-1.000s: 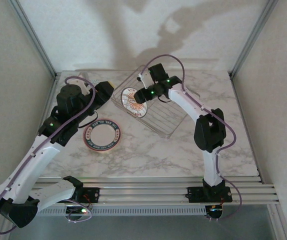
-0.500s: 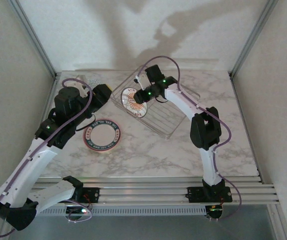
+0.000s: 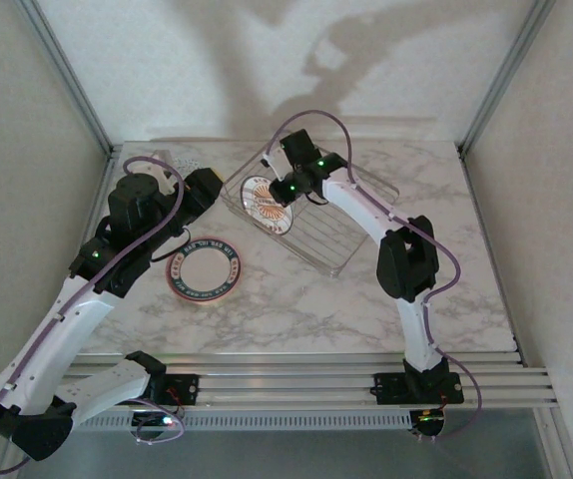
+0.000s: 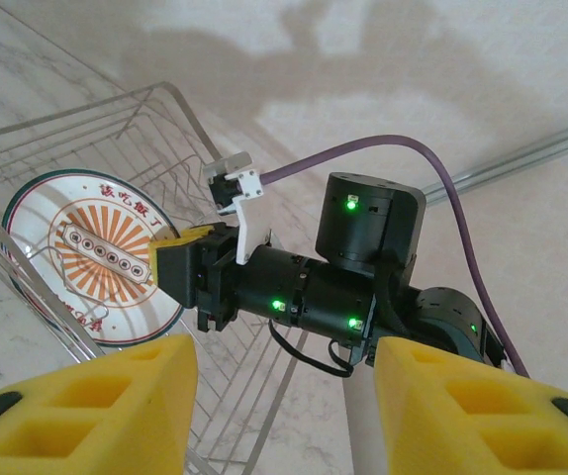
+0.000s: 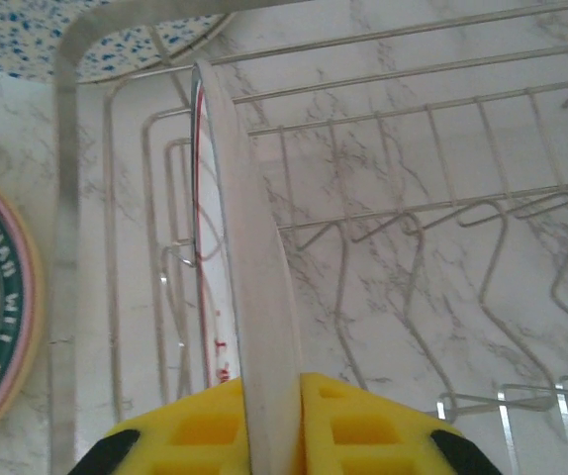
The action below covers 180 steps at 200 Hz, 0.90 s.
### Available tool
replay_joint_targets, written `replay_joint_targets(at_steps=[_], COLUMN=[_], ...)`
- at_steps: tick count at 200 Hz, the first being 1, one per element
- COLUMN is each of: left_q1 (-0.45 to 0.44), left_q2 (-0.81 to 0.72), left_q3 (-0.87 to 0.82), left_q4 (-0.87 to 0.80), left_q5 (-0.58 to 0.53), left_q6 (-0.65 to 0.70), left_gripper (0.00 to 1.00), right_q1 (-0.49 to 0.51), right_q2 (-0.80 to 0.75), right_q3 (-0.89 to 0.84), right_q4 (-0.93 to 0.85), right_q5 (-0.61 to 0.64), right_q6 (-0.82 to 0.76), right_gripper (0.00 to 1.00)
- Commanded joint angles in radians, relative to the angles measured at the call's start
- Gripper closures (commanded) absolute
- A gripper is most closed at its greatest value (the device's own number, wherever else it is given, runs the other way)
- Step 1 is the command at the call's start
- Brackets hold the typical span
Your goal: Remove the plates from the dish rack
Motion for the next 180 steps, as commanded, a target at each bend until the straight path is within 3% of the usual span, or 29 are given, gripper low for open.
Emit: replay_joint_targets(at_steps=[1, 33, 122, 152, 180], left_q1=[-0.006, -0.007, -0.007, -0.013, -0.028], left_q2=[-0.018, -0.022, -0.027, 0.021, 0.081], left_q3=[0.000, -0.003, -0.012, -0.020, -0.036], left_q4=[0.011, 0.011, 0.017, 0.051, 0.140], left_q5=[-0.009, -0.004, 0.040, 0.119, 0.184], left_q6=[-0.003, -0.005, -0.020, -0.032, -0.066], left_gripper=[0.49, 0.49, 0.45, 0.40, 0.37], right_q1=[0.038, 0.064, 0.063, -0.003, -0.097], right_q2=[-0.058, -0.088, -0.286, -0.385, -0.466], right_q3=[0.042, 0.063, 0.042, 0.021, -0.009], right_q4=[-0.026, -0.027, 0.000, -0.009, -0.027], right_q5=[0.079, 0.146, 0.339, 0.273, 0.099], right_q6=[-0.010, -0.011, -0.012, 0.074, 0.230], right_gripper=[0.91, 1.00, 1.00, 1.00, 1.00])
